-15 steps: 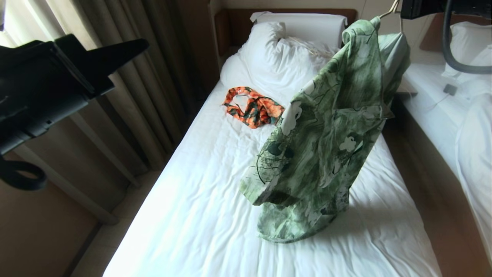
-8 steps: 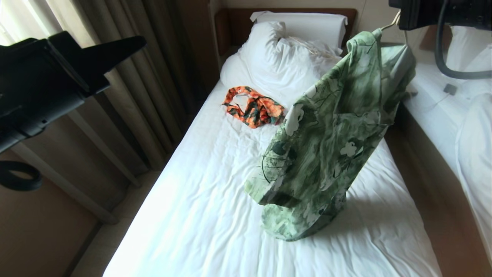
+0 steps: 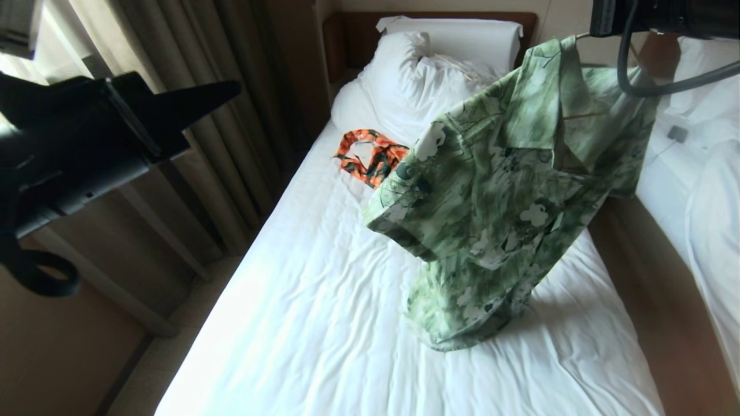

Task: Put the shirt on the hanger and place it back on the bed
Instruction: Take the clothes hanger out of the clothes

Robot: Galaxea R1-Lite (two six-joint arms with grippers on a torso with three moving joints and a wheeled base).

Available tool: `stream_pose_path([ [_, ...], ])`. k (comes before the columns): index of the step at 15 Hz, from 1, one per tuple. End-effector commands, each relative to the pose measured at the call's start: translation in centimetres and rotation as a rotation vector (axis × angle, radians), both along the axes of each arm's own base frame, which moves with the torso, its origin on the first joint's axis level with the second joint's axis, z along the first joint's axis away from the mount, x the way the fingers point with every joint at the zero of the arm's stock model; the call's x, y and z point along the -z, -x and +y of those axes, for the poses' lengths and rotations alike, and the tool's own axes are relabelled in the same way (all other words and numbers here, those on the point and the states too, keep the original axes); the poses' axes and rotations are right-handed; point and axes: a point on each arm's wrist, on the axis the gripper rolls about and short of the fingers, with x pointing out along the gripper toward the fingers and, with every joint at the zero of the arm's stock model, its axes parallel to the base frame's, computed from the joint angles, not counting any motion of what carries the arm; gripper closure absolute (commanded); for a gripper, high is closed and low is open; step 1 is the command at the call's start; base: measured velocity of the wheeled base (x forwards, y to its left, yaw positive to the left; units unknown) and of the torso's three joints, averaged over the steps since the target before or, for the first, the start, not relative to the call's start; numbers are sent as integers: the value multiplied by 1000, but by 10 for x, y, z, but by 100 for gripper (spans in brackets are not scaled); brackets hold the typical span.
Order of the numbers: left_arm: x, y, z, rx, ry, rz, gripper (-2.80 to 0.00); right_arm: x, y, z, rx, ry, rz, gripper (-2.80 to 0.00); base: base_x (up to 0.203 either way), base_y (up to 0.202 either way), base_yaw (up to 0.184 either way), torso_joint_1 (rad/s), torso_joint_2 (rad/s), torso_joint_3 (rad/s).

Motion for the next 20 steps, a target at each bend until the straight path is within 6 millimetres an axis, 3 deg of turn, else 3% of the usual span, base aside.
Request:
stream_pose_path([
  [1, 18, -12, -21, 47, -61, 50, 0, 4, -5, 4, -1, 8, 13, 0, 0, 0, 0, 0, 0, 0],
  [5, 49, -12, -70, 115, -150, 125, 0, 6, -3, 8, -16, 20, 32, 0, 0, 0, 0, 0, 0, 0],
  [6, 59, -12, -82, 130, -169, 145, -280, 6, -4, 9, -14, 21, 33, 0, 0, 0, 0, 0, 0, 0],
  [11, 114, -18, -113, 65, -394, 41, -280, 10, -15, -2, 32, 31, 48, 0, 0, 0, 0, 0, 0, 0],
  [15, 138, -25, -130, 31, -461, 23, -280, 10, -15, -2, 32, 33, 52, 0, 0, 0, 0, 0, 0, 0],
  [20, 146, -46, -145, -133, -428, -56, -280, 11, -13, -1, 26, 35, 54, 0, 0, 0, 0, 0, 0, 0],
])
